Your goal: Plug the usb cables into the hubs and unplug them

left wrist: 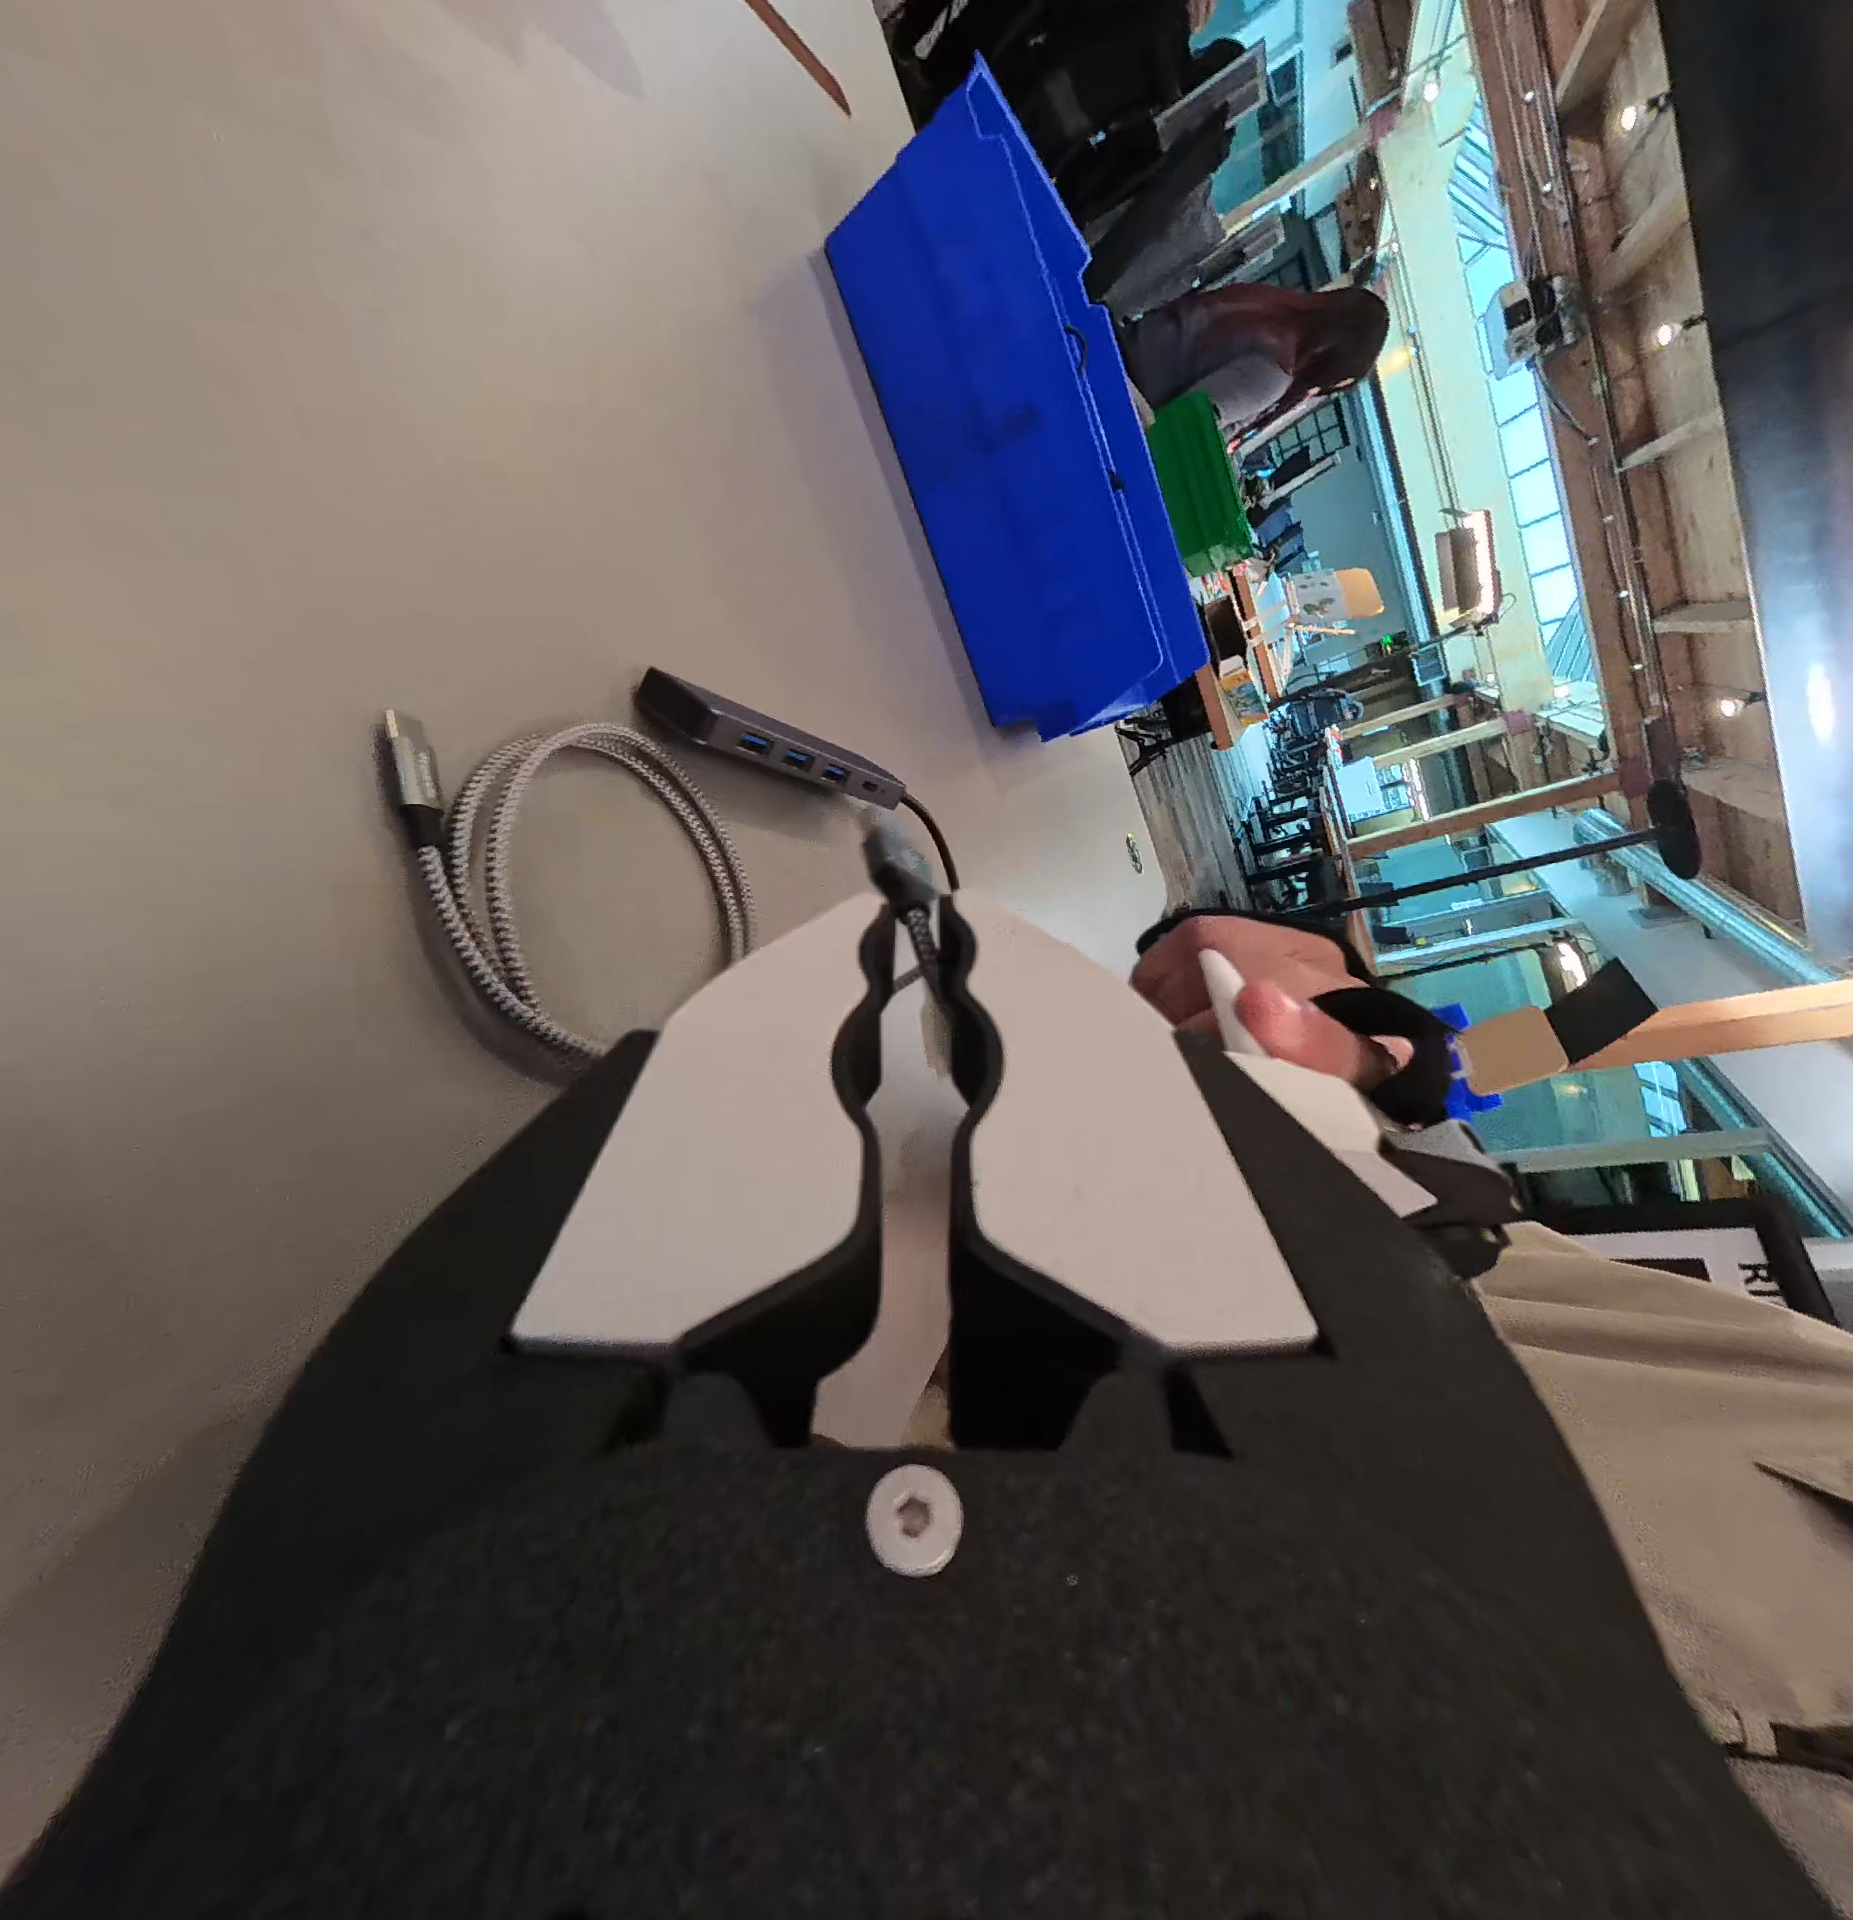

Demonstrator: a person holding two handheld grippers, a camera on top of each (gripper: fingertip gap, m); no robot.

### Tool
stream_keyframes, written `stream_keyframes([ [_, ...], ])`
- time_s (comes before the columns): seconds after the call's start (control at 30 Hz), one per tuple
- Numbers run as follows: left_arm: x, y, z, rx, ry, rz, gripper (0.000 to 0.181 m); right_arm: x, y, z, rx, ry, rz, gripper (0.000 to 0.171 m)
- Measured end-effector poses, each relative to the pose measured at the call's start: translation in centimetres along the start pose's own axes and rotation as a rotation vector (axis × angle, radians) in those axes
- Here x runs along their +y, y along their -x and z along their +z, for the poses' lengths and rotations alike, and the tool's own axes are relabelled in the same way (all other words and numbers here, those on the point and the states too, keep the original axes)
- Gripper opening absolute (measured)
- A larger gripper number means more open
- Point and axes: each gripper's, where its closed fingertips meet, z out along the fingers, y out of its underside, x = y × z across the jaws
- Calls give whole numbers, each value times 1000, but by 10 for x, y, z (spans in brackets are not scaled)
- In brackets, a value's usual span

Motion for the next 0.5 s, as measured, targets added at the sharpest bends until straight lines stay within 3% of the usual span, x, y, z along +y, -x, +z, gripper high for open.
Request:
stream_keyframes([
  [0.3, -1, -7, -3, -99, 8, 249, 3, 4, 3, -1, -8, -15, 19, 3],
  [0.43, -6, -14, -9, -130, -37, 371, 3, 4, 7, -3, -100, -52, 215, 3],
  [0.5, -5, -20, -12, -110, -43, 396, 3, -1, 11, -9, -208, -113, 378, 15],
])
